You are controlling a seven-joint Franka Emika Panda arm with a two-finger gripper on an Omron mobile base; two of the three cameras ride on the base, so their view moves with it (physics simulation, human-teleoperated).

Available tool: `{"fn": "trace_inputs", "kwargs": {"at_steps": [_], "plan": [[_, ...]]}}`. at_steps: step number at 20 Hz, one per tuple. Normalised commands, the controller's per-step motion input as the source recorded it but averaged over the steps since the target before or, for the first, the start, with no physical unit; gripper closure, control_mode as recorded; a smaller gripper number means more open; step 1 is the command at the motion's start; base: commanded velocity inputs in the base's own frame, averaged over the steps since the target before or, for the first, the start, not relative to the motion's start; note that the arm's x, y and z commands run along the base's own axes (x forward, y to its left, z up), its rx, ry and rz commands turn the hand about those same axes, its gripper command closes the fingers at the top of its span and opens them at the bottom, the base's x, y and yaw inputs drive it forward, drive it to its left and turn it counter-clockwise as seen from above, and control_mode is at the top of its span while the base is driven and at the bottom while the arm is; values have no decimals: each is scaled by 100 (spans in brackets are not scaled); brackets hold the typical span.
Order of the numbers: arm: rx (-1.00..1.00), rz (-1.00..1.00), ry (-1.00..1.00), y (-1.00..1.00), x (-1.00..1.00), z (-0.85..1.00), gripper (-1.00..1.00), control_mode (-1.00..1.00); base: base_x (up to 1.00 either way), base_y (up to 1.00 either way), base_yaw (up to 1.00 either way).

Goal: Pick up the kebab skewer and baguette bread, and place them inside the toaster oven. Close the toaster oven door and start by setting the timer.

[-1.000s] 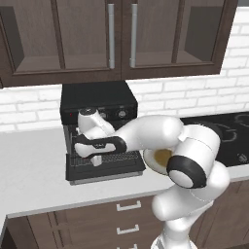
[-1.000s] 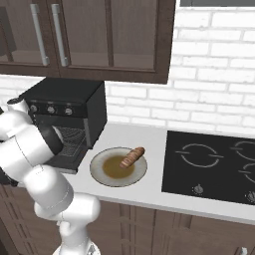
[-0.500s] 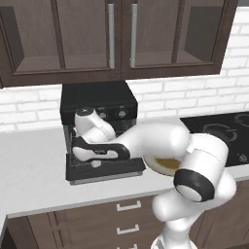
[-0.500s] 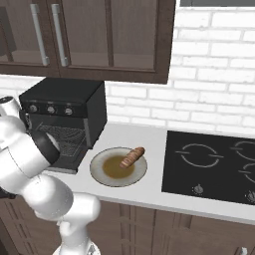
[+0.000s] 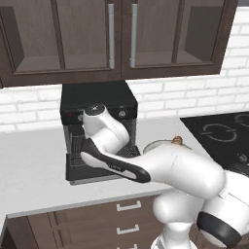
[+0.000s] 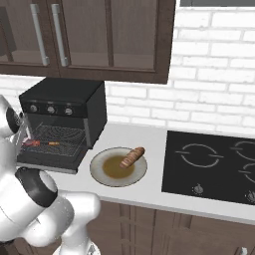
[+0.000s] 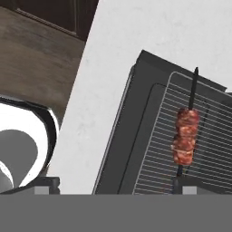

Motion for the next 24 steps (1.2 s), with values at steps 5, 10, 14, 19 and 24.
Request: {"fn": "trace_inputs", "kwargs": {"at_steps": [5, 10, 14, 19, 24], "plan": [[0, -20, 0, -100, -45, 14, -100, -100, 0, 0, 0], [0, -45, 0, -100, -37, 1, -100, -100, 0, 0, 0], [0, -57, 0, -98, -16, 1, -100, -100, 0, 0, 0], [0, -64, 12, -90, -3, 22, -100, -100, 0, 0, 0], [0, -61, 5, -99, -2, 8, -100, -100, 0, 0, 0]]}}
